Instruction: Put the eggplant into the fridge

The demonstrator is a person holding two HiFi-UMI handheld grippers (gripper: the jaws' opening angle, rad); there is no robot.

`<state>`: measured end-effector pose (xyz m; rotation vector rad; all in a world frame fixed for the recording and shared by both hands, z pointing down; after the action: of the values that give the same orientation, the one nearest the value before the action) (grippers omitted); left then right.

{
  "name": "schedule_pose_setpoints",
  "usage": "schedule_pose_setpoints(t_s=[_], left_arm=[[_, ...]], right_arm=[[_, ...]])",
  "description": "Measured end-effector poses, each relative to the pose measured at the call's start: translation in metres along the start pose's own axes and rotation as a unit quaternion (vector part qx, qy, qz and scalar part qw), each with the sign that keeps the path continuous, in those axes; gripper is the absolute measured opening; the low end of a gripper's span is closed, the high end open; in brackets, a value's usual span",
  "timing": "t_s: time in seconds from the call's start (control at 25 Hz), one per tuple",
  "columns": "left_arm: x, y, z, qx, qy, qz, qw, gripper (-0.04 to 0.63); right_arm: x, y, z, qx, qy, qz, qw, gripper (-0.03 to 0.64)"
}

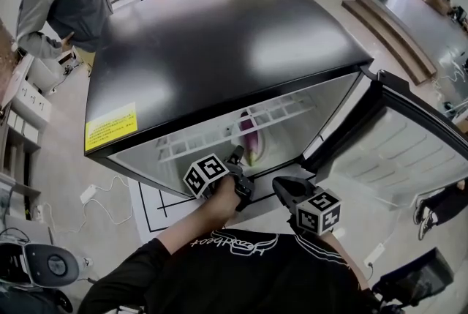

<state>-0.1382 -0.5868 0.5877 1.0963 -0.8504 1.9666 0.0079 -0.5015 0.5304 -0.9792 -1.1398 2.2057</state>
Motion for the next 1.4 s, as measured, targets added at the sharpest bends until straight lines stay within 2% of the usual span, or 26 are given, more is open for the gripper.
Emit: schedule_pose_setpoints(t_s=[0.12, 0.24, 0.48, 0.64, 0.76, 0.92, 1.04, 1.16, 1.28, 1.4], left_arm=[[-0.006, 0.008, -0.002, 0.0, 0.002, 0.009, 1.0, 0.12], [-0.001, -0.001, 0.002, -0.006, 0.005, 0.015, 0.9999, 0.194], [0.007, -0.013, -0.008, -0.015, 0.006, 0.035, 0.9993, 0.222], [-0.012, -0.022, -0.028, -0.012, -0.038, 0.091, 0.9951, 0.222], [-0.029, -0.035, -0.044, 0.0, -0.076, 0.142, 0.987, 0.221], [-0.04, -0.055, -0.071, 0.007, -0.109, 0.181, 0.9774, 0.221], [-0.053, -0.074, -0.093, 0.015, -0.138, 0.213, 0.9671, 0.22], [-0.064, -0.098, -0.115, 0.023, -0.161, 0.256, 0.953, 0.219], [-0.077, -0.129, -0.138, 0.039, -0.179, 0.313, 0.932, 0.204], [-0.089, -0.156, -0.164, 0.04, -0.196, 0.374, 0.9056, 0.109]], right_arm=[[0.003, 0.009, 0.004, 0.0, -0.002, -0.003, 1.0, 0.006], [-0.002, 0.0, -0.002, -0.006, 0.0, -0.007, 1.0, 0.006], [-0.001, -0.008, -0.014, -0.014, -0.002, -0.015, 1.0, 0.006], [0.009, -0.006, -0.021, -0.016, 0.01, -0.026, 0.999, 0.006], [0.014, -0.003, -0.031, -0.025, 0.017, -0.03, 0.999, 0.006], [0.023, -0.004, -0.048, -0.036, 0.033, -0.032, 0.998, 0.006], [0.034, -0.004, -0.064, -0.045, 0.047, -0.041, 0.997, 0.006], [0.043, -0.009, -0.086, -0.055, 0.055, -0.047, 0.996, 0.006], [0.051, -0.014, -0.111, -0.071, 0.064, -0.046, 0.994, 0.006], [0.06, -0.021, -0.135, -0.083, 0.073, -0.052, 0.992, 0.006]])
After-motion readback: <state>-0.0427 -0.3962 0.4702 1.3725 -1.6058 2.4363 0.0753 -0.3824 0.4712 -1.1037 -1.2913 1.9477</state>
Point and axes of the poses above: the fingertips, and each gripper's own axes: z forward along the fingers, x to its left, y out of its top, the point moved 3 cm from there along -z, backward along the fingers, and after that the axes turned 1 degree about y, right-handed, at the moved point
